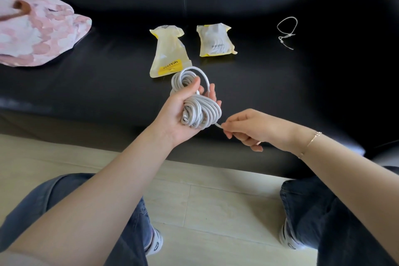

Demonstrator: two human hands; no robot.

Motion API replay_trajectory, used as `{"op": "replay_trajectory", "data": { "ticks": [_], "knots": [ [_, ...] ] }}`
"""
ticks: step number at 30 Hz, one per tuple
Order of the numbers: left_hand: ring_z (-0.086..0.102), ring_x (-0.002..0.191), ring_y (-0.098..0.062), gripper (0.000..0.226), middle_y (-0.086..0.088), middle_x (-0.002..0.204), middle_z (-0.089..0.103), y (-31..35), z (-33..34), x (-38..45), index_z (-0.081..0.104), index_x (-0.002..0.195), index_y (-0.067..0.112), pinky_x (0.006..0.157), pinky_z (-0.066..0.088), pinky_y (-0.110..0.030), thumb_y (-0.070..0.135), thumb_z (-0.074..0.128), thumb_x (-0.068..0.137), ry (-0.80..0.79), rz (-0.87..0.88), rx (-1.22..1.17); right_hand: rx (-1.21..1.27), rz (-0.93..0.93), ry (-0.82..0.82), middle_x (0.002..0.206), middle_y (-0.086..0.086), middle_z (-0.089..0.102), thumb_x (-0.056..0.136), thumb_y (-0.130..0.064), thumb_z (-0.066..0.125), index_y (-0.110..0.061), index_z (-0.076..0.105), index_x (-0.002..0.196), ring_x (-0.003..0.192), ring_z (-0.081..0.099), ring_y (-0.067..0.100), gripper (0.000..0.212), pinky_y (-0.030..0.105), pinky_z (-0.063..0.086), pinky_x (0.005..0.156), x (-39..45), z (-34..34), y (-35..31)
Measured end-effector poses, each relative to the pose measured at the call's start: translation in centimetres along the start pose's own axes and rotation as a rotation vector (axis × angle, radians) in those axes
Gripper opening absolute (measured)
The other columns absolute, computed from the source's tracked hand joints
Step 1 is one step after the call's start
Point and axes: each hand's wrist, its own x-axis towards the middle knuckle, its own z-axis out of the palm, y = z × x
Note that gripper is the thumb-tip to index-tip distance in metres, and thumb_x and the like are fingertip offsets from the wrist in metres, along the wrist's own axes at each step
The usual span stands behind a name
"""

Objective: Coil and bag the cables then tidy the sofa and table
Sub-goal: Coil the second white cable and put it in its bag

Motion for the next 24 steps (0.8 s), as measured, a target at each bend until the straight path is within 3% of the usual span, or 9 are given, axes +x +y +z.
{"op": "replay_trajectory", "data": {
  "ticks": [2, 7, 11, 13, 16, 19, 22, 24],
  "knots": [
    [0.068, 0.083, -0.015, 0.012, -0.005, 0.092, 0.068, 0.1, 0.0, 0.1, 0.059, 0.089, 0.014, 0.082, 0.056, -0.035, 0.023, 0.067, 0.089, 0.031, 0.014, 0.046, -0.010, 0.018, -0.002, 0.053, -0.003, 0.030, 0.101, -0.027, 0.048, -0.010, 0.056, 0.074, 0.047, 0.024, 0.014, 0.033, 0.024, 0.031, 0.043, 0.1, 0.1, 0.1],
    [0.063, 0.066, -0.011, 0.008, 0.002, 0.082, 0.061, -0.1, 0.0, 0.4, 0.062, 0.086, 0.020, 0.070, 0.054, -0.031, 0.020, 0.069, 0.089, 0.127, 0.099, 0.203, -0.006, 0.050, -0.024, 0.052, -0.003, 0.029, 0.100, -0.031, 0.051, -0.009, 0.057, 0.074, 0.045, 0.023, 0.015, 0.035, 0.025, 0.032, 0.046, 0.2, -0.5, 0.1],
    [0.057, 0.055, -0.010, 0.019, 0.003, 0.064, 0.051, -0.1, 0.2, 0.3, 0.056, 0.075, 0.017, 0.059, 0.052, -0.027, 0.019, 0.069, 0.089, 0.159, 0.093, 0.386, -0.019, 0.066, -0.029, 0.052, -0.001, 0.034, 0.099, -0.032, 0.052, -0.010, 0.061, 0.073, 0.045, 0.033, 0.016, 0.036, 0.026, 0.040, 0.048, 0.3, -0.7, 0.3],
    [0.058, 0.051, -0.011, 0.021, 0.003, 0.059, 0.051, 0.0, 0.4, 0.1, 0.055, 0.073, 0.017, 0.055, 0.050, -0.027, 0.018, 0.067, 0.089, 0.177, 0.064, 0.468, -0.004, 0.053, 0.054, 0.052, -0.001, 0.039, 0.099, -0.030, 0.053, -0.010, 0.065, 0.072, 0.046, 0.039, 0.015, 0.035, 0.026, 0.045, 0.049, 0.3, -0.9, 0.3],
    [0.064, 0.057, -0.014, 0.011, -0.001, 0.065, 0.059, 0.1, 0.7, -0.1, 0.061, 0.087, 0.014, 0.057, 0.054, -0.028, 0.018, 0.071, 0.086, 0.229, 0.023, 0.558, 0.074, 0.004, 0.194, 0.051, -0.002, 0.042, 0.098, -0.028, 0.055, -0.010, 0.069, 0.073, 0.047, 0.043, 0.015, 0.035, 0.026, 0.048, 0.050, 0.3, -1.5, 0.1],
    [0.066, 0.066, -0.015, 0.012, -0.001, 0.077, 0.064, 0.0, 1.0, -0.2, 0.066, 0.095, 0.013, 0.062, 0.056, -0.030, 0.019, 0.071, 0.086, 0.259, 0.024, 0.584, 0.104, -0.011, 0.236, 0.053, 0.001, 0.049, 0.099, -0.028, 0.054, -0.007, 0.072, 0.076, 0.045, 0.046, 0.015, 0.035, 0.025, 0.048, 0.050, 0.1, -1.8, 0.0],
    [0.066, 0.076, -0.016, 0.019, 0.000, 0.082, 0.067, -0.2, 0.9, 0.0, 0.067, 0.104, 0.014, 0.065, 0.055, -0.029, 0.020, 0.071, 0.087, 0.303, 0.099, 0.740, 0.152, 0.011, 0.301, 0.061, 0.004, 0.063, 0.098, -0.026, 0.054, -0.008, 0.073, 0.087, 0.052, 0.056, 0.014, 0.029, 0.027, 0.052, 0.053, 0.1, -2.1, -0.1],
    [0.066, 0.084, -0.018, 0.018, -0.002, 0.086, 0.065, -0.2, 0.7, 0.2, 0.066, 0.100, 0.017, 0.075, 0.054, -0.031, 0.020, 0.075, 0.084, 0.355, 0.197, 0.935, 0.168, 0.004, 0.406, 0.070, 0.004, 0.069, 0.097, -0.020, 0.053, -0.011, 0.072, 0.089, 0.061, 0.060, 0.015, 0.022, 0.028, 0.054, 0.056, 0.2, -2.7, 0.0]
  ]
}}
